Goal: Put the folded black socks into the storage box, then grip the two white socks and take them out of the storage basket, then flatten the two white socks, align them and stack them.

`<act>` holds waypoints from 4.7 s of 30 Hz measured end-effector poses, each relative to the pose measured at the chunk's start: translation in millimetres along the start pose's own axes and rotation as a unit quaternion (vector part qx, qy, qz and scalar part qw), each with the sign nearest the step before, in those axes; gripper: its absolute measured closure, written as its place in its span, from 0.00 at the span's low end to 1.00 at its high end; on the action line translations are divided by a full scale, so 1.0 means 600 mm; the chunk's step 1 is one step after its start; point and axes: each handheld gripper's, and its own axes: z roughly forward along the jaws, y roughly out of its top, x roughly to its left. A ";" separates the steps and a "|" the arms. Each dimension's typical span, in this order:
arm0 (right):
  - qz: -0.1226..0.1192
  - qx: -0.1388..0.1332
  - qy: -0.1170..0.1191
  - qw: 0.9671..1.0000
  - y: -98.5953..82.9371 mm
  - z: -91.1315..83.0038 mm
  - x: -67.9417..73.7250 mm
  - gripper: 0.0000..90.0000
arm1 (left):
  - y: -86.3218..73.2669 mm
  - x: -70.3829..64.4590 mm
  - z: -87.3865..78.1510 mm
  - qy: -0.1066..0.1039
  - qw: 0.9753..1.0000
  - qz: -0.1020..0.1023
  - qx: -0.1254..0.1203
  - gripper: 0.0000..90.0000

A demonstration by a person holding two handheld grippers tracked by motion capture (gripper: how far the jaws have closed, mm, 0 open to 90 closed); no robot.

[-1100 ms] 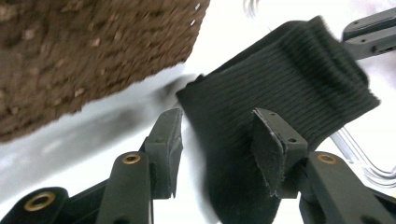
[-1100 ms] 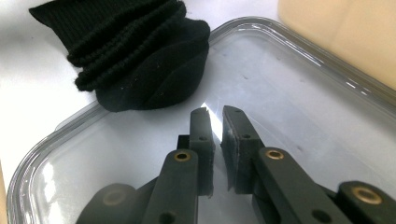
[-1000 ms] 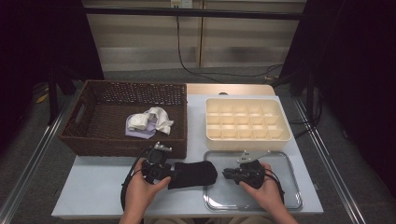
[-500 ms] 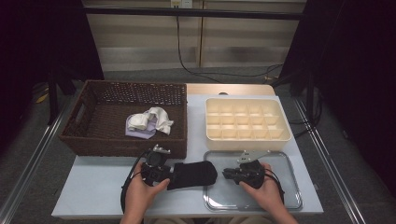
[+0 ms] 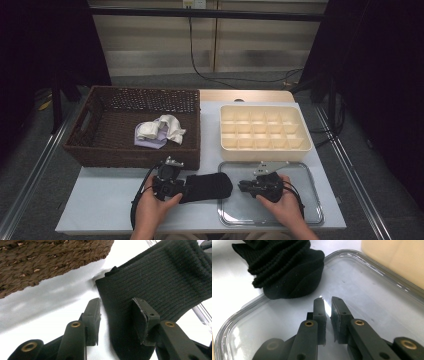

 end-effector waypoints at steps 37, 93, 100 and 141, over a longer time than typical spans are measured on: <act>-0.004 0.003 0.001 1.000 0.003 0.003 0.005 0.91 | 0.012 -0.003 -0.016 -0.034 0.999 -0.013 0.011 0.95; -0.029 0.000 0.024 0.999 0.026 0.019 0.033 0.91 | 0.067 -0.035 -0.057 -0.050 0.999 0.012 0.003 0.95; -0.032 0.000 0.026 0.999 0.028 0.022 0.038 0.91 | 0.073 -0.043 -0.051 -0.055 0.998 0.021 0.006 0.95; -0.031 -0.027 0.000 0.999 0.105 -0.003 0.030 0.80 | 0.087 -0.109 0.024 -0.070 0.994 0.085 0.010 0.95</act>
